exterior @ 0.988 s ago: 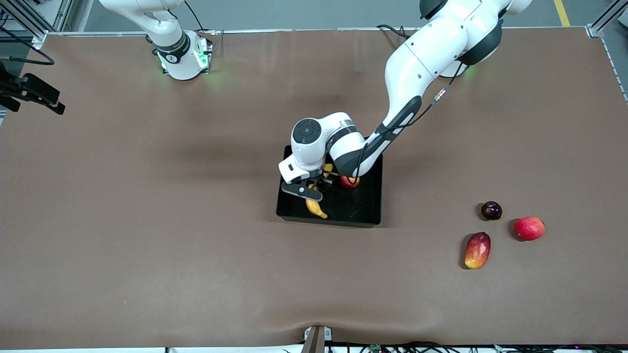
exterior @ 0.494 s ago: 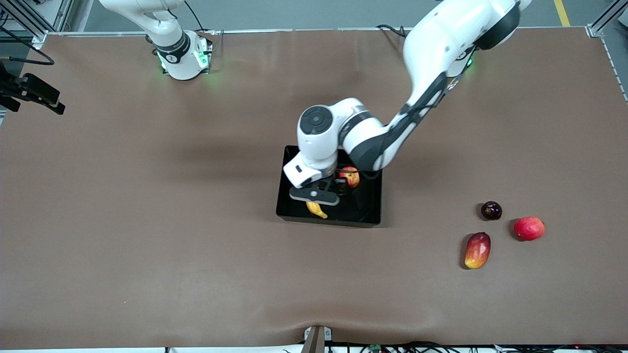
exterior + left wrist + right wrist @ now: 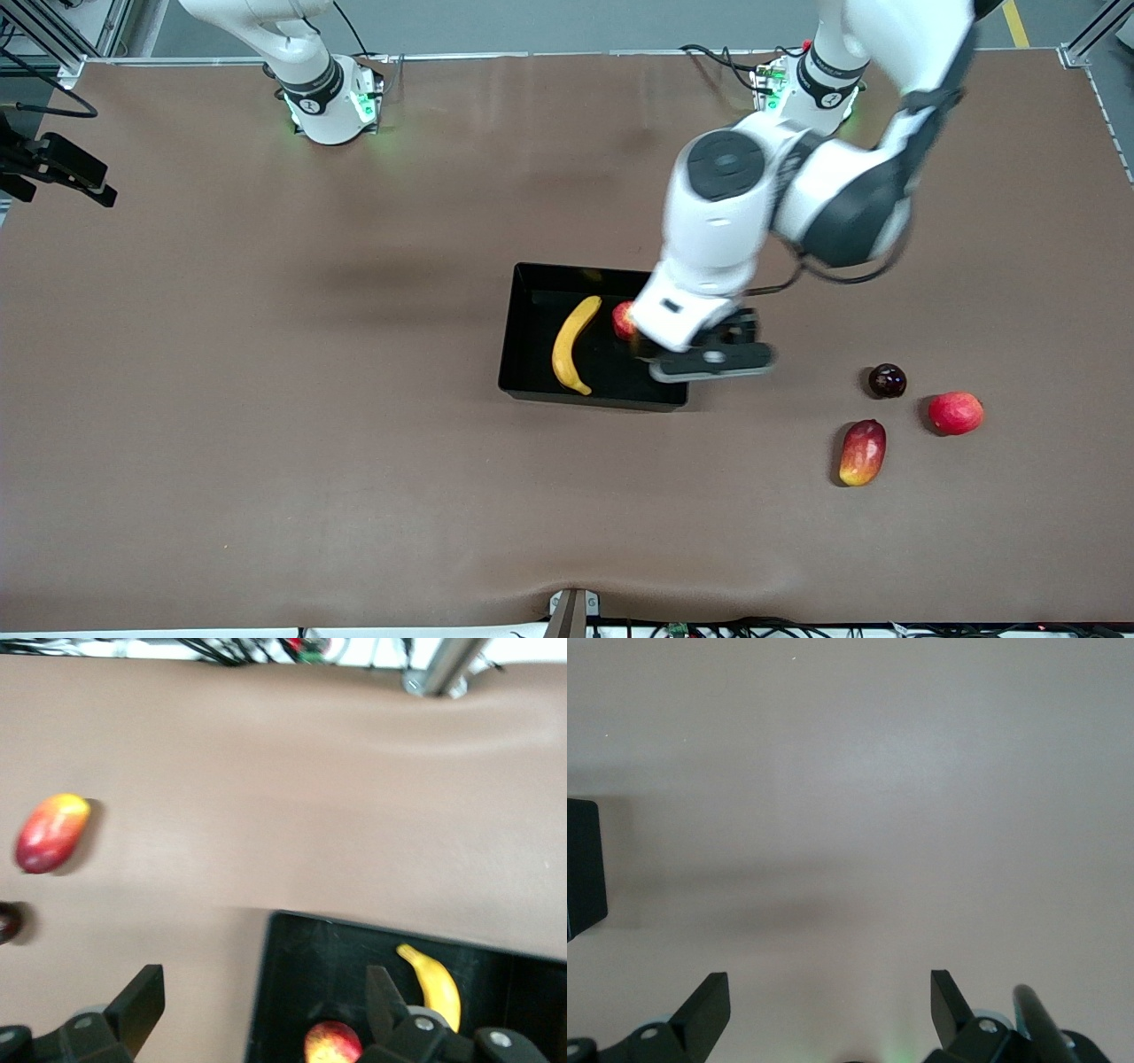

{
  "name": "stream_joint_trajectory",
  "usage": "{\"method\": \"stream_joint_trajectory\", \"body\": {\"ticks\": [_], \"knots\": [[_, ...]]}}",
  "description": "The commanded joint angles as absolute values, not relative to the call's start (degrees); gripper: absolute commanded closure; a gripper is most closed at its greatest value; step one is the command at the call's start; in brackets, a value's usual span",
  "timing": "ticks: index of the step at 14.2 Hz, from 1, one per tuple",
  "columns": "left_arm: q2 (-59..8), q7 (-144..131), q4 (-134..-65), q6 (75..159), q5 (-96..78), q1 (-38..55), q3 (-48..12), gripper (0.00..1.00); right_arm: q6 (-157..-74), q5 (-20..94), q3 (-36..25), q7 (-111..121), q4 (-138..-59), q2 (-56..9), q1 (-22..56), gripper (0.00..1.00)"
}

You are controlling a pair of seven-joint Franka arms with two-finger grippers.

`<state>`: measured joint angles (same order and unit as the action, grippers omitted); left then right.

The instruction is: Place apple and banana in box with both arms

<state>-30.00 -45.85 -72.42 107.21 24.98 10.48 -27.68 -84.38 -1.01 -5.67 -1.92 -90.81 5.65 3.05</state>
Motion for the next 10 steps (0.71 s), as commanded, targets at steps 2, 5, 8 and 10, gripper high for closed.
{"method": "stream_joint_trajectory", "body": {"ticks": [2, 5, 8, 10], "knots": [[-24.2, -40.5, -75.3, 102.8, 22.8, 3.3, -28.2, 0.0, -84.3, -1.2, -5.3, -1.9, -90.7, 5.6, 2.1, 0.0], [-21.2, -36.0, -75.4, 97.5, 20.5, -1.0, -28.4, 0.0, -84.4, -1.2, -5.3, -1.9, -90.6, 5.4, 2.2, 0.0], [-19.1, -33.9, -75.5, 96.2, 17.5, -4.0, -29.9, 0.0, -84.3, -1.0, -5.3, -2.0, -90.6, 5.4, 2.2, 0.0], [-17.8, -33.0, -75.8, 95.2, 17.3, -4.6, -29.9, 0.0, -84.4, -1.0, -5.3, -1.9, -90.6, 5.4, 2.1, 0.0]]}}
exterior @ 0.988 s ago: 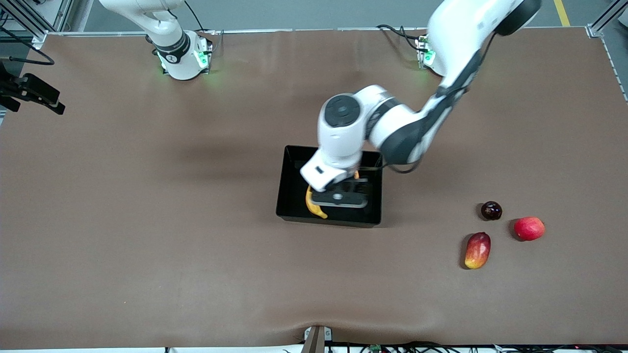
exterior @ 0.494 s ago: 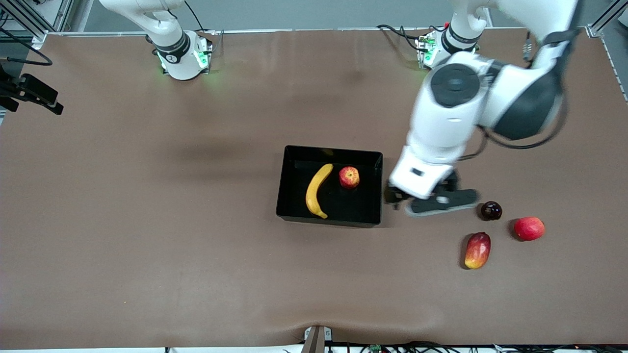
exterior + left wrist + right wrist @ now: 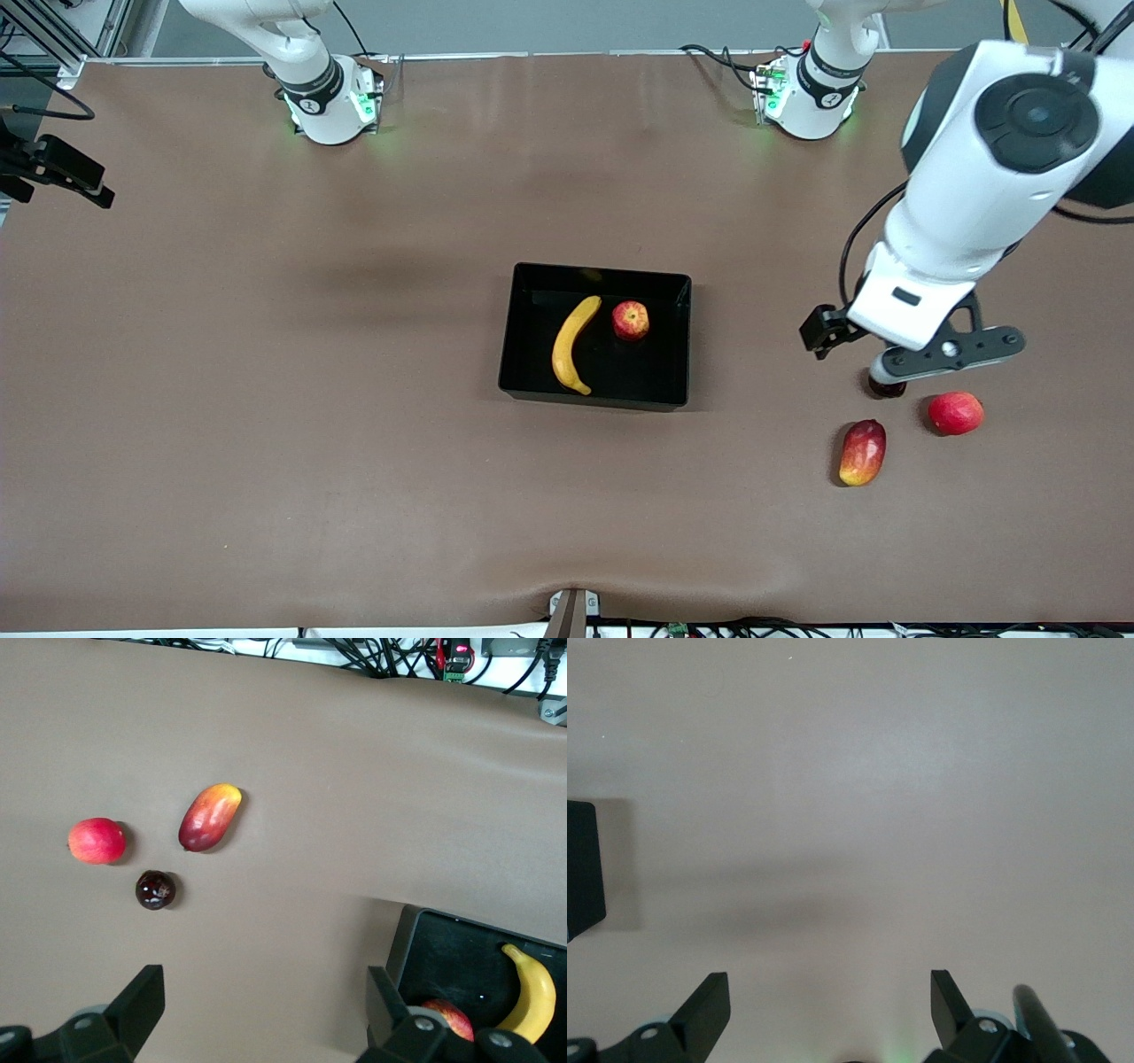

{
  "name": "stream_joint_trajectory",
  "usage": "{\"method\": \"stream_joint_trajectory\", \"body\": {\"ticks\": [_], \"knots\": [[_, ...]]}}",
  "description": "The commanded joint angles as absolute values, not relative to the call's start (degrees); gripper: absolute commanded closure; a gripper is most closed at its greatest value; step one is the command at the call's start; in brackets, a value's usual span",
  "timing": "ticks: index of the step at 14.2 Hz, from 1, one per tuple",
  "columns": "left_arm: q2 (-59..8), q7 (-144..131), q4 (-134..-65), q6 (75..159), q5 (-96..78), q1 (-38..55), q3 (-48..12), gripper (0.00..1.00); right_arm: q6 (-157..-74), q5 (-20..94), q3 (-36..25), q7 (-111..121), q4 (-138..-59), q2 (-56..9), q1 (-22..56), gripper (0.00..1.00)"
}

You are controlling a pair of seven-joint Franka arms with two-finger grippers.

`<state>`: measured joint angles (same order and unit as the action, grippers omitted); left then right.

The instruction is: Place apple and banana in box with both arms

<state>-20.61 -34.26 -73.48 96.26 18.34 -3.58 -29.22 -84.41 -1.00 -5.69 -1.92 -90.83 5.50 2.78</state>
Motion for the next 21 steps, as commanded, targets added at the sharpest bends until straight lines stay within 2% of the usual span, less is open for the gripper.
{"method": "stream_joint_trajectory", "body": {"ticks": [1, 3, 4, 8, 13, 16, 21], "knots": [[-17.1, -31.5, -75.8, 93.9, 17.2, -4.9, -29.9, 0.0, -84.2, -1.0, -5.3, -1.9, -90.6, 5.4, 2.2, 0.0], [-14.8, -27.4, -75.8, 91.3, 15.1, -4.9, -28.6, 0.0, -84.3, -1.0, -5.3, -1.9, -90.6, 5.4, 2.2, 0.0], [-12.9, -24.8, -76.2, 89.9, 12.3, -4.4, -25.7, 0.0, -84.3, -1.0, -5.3, -1.9, -90.6, 5.4, 2.2, 0.0], [-3.6, -13.8, -84.5, 89.6, 5.5, 0.4, -12.8, 0.0, -84.3, -1.0, -5.3, -1.9, -90.6, 5.4, 2.1, 0.0], [3.1, -6.4, -91.0, 89.6, 1.7, 0.8, -5.9, 0.0, -84.5, -1.0, -5.3, -1.9, -90.6, 5.4, 2.1, 0.0], [6.1, -4.7, -93.6, 89.0, 1.1, 0.6, -4.6, 0.0, -84.5, -1.0, -5.3, -1.9, -90.5, 5.4, 2.1, 0.0], [5.4, 0.0, -92.9, 87.8, 1.0, 0.0, -4.6, 0.0, -84.5, -1.0, -5.3, -2.0, -90.5, 5.4, 2.1, 0.0]]}}
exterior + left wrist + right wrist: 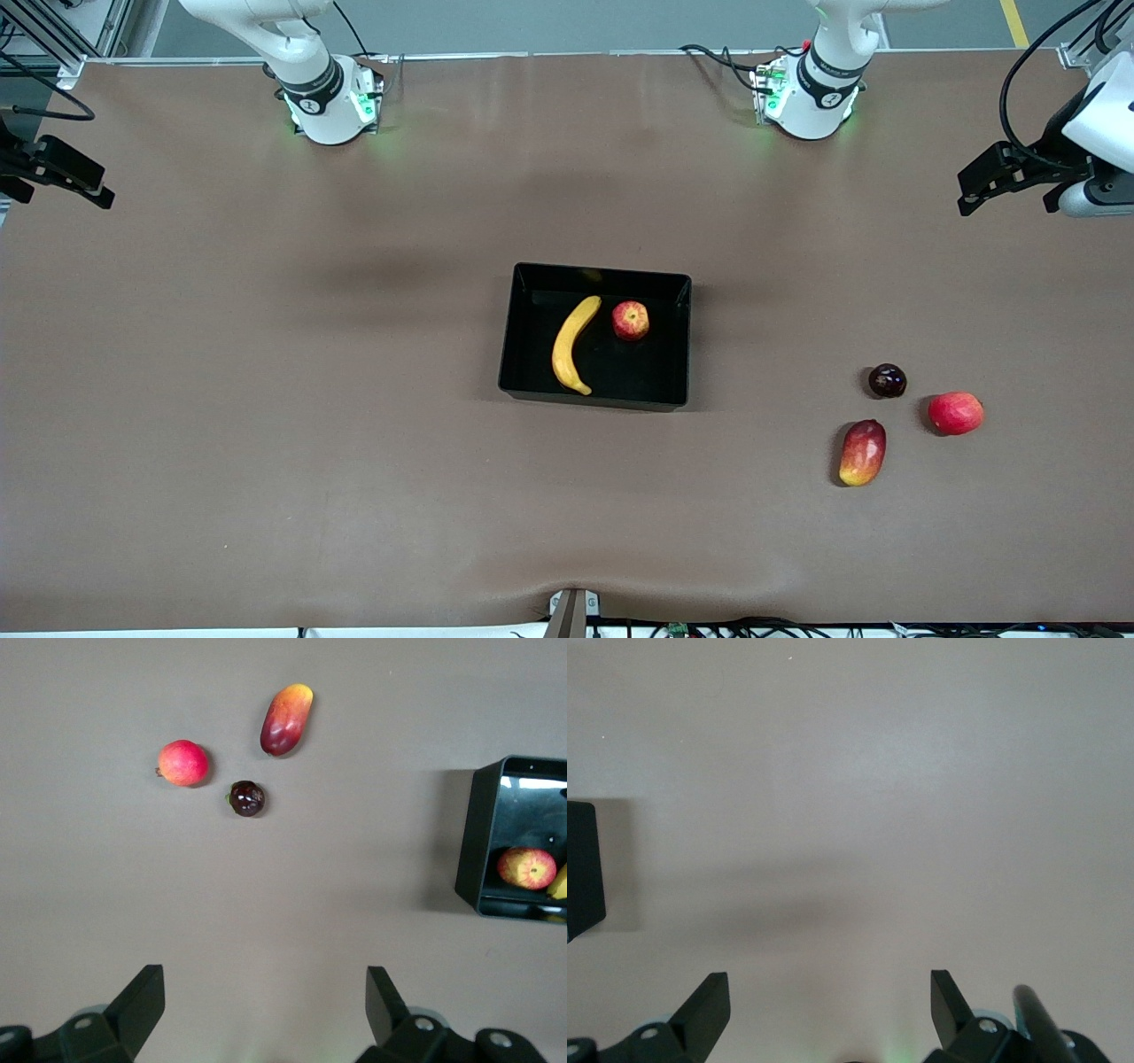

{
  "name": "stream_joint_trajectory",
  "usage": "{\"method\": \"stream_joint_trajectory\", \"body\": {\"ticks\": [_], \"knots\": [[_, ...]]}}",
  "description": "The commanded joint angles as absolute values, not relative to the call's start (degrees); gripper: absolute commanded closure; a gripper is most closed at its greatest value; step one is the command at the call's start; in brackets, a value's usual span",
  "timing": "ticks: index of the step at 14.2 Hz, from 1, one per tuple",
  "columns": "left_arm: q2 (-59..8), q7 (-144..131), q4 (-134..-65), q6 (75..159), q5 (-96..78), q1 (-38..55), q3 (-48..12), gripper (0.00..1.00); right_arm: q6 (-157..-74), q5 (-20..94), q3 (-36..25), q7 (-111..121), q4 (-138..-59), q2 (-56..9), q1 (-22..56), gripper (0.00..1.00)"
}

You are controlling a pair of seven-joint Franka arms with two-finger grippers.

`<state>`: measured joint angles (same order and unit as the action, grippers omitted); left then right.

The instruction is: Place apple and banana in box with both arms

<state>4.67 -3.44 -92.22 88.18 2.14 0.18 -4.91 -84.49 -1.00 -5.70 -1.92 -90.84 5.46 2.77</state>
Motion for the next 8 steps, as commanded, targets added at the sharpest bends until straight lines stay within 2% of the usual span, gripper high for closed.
{"method": "stream_joint_trajectory", "body": {"ticks": [1, 8], "knots": [[5.1, 0.7, -92.8, 87.8, 1.1, -0.1, -4.6, 0.0, -84.6, -0.9, -5.3, -2.0, -90.5, 5.4, 2.1, 0.0], [3.8, 0.4, -91.7, 87.8, 1.1, 0.4, -5.1, 0.0, -84.5, -1.0, -5.2, -1.9, -90.5, 5.3, 2.2, 0.0]]}}
